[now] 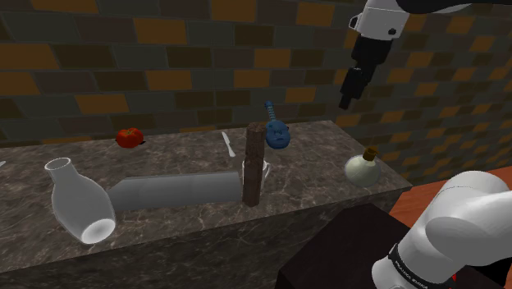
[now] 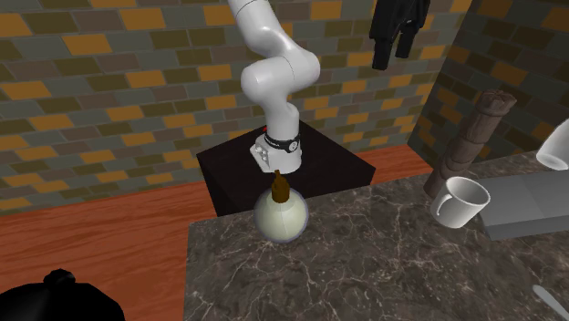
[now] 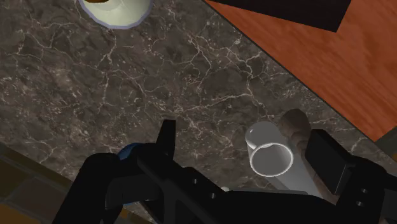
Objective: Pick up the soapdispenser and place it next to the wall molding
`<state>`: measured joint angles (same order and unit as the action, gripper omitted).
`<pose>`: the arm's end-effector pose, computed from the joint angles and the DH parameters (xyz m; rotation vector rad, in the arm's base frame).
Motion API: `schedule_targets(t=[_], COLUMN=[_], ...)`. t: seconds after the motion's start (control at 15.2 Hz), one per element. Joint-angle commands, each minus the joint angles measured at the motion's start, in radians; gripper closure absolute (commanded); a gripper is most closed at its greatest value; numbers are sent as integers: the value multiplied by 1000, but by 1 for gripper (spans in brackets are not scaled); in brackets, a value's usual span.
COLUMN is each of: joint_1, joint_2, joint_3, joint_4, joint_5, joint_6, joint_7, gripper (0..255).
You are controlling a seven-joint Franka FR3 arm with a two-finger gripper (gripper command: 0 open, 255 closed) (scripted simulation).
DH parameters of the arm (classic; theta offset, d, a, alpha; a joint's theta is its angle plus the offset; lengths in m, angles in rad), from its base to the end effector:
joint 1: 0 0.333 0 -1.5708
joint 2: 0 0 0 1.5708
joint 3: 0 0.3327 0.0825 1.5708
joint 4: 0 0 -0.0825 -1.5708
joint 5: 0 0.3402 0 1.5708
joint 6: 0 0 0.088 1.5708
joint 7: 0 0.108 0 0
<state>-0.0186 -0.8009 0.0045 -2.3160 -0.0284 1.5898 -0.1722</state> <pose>0.2494 -0.0059 0.6240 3.0917 0.2422 0.1108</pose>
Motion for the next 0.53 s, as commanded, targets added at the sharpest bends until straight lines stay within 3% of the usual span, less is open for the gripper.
schedule_targets(t=[0.0, 0.46], joint_1=[0, -45], joint_2=[0, -79], joint_3=[0, -126], joint_4=[0, -202], joint_5=[0, -86], joint_6=[0, 131], joint_7=[0, -127], gripper=[0, 0])
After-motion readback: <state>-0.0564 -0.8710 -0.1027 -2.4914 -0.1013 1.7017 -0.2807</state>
